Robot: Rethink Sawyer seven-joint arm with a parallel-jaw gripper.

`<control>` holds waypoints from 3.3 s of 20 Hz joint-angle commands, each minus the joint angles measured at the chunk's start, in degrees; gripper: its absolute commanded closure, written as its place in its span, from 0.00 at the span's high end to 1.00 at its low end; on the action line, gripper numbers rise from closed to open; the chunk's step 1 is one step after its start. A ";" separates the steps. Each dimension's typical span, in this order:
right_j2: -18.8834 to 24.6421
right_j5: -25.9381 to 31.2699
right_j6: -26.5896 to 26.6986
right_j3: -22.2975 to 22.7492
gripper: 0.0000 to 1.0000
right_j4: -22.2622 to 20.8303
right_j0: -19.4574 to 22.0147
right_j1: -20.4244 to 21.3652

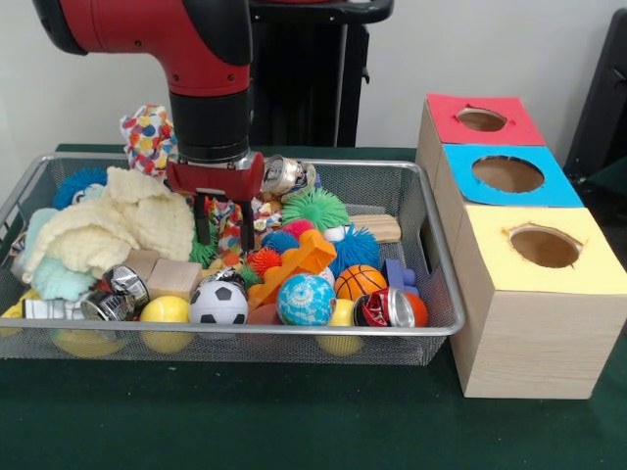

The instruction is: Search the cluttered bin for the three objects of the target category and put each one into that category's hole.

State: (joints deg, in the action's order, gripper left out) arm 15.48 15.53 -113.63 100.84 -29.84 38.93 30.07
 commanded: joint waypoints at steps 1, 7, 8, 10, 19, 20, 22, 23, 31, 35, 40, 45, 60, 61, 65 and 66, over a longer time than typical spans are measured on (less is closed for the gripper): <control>1.81 -3.17 -0.13 -2.75 1.00 -2.73 1.58 -3.18; 2.44 -4.55 -0.07 -2.85 1.00 -3.14 2.41 -4.87; 2.55 -4.72 -0.04 -2.77 1.00 -3.17 2.56 -5.06; 2.54 -4.77 0.01 -2.50 1.00 -3.16 2.72 -5.47; 3.50 -6.73 0.17 -2.40 1.00 -3.51 3.41 -8.32; 3.38 -6.66 0.25 -2.46 1.00 -3.58 3.34 -8.48; 3.01 -7.08 0.38 -2.65 1.00 -3.95 3.36 -8.88; 2.88 -7.50 0.37 -2.74 1.00 -4.14 3.41 -9.07; 4.29 -13.16 -0.08 -4.23 1.00 -6.05 4.30 -10.50; 3.12 -17.55 -1.76 -3.91 1.00 -6.93 3.70 -9.86; 3.90 -19.97 -2.33 -4.27 1.00 -7.85 3.99 -9.40; 4.87 -19.73 -2.50 -4.14 1.00 -8.25 4.21 -8.13; -2.30 -20.48 -6.43 0.16 0.00 -4.73 -0.96 -2.22; -2.02 -19.59 -6.41 1.28 0.00 -4.59 -0.60 -0.90; -1.94 -14.79 -6.04 6.45 0.00 -3.34 -0.08 6.56; -2.13 -13.24 -5.93 7.78 0.00 -2.76 -0.11 8.77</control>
State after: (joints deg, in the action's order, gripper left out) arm 13.30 -2.23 -113.63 104.18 -35.05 38.46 29.76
